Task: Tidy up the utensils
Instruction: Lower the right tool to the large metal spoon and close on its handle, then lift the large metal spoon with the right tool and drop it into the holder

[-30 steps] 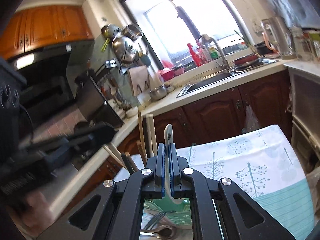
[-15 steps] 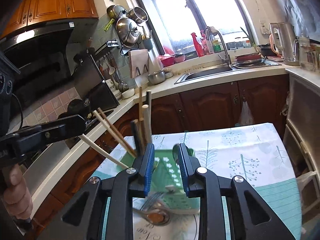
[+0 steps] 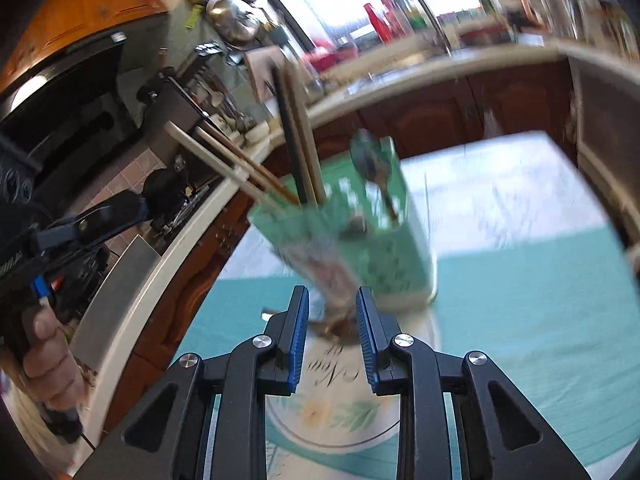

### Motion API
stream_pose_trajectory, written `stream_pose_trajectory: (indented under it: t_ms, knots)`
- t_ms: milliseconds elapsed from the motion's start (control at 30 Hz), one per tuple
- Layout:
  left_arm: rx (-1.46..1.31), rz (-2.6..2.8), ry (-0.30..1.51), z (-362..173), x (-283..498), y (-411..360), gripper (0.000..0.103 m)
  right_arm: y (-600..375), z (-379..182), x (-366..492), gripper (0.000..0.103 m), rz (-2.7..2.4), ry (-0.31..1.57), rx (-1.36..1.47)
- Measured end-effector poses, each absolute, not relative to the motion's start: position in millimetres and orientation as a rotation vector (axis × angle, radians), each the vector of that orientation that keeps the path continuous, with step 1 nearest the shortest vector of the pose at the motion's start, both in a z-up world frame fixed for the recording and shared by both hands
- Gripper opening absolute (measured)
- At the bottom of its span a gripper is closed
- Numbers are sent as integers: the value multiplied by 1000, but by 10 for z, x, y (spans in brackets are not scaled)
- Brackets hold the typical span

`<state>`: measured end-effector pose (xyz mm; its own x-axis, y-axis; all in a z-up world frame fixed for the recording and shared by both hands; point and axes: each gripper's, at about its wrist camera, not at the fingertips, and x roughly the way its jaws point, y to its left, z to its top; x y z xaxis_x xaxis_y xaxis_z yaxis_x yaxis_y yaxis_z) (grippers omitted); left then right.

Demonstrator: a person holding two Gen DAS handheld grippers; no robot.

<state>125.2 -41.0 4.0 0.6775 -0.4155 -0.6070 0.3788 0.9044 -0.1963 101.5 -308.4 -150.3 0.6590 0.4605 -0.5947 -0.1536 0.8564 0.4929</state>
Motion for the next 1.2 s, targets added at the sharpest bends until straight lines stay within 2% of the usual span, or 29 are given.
stream_pose_trajectory:
  t_ms: [167, 467, 800, 933, 1200]
  knots:
    - [-68, -346, 719, -339, 1304, -278, 26, -3060, -1965, 1176, 24, 336, 879, 561]
    - [-195, -236, 823, -986, 1733, 60, 27, -3063, -2539, 1405, 24, 275, 972, 719]
    - [-308, -236, 939, -1532, 2050, 115, 27, -2891, -2586, 1525, 24, 276, 964, 696]
    - [-358, -265, 974, -1686, 2102, 85, 23, -2802, -2501, 1547, 24, 280, 963, 680]
    - [-353, -302, 999, -1829, 2076, -73, 18, -2567, -2453, 1658, 6, 290, 980, 630]
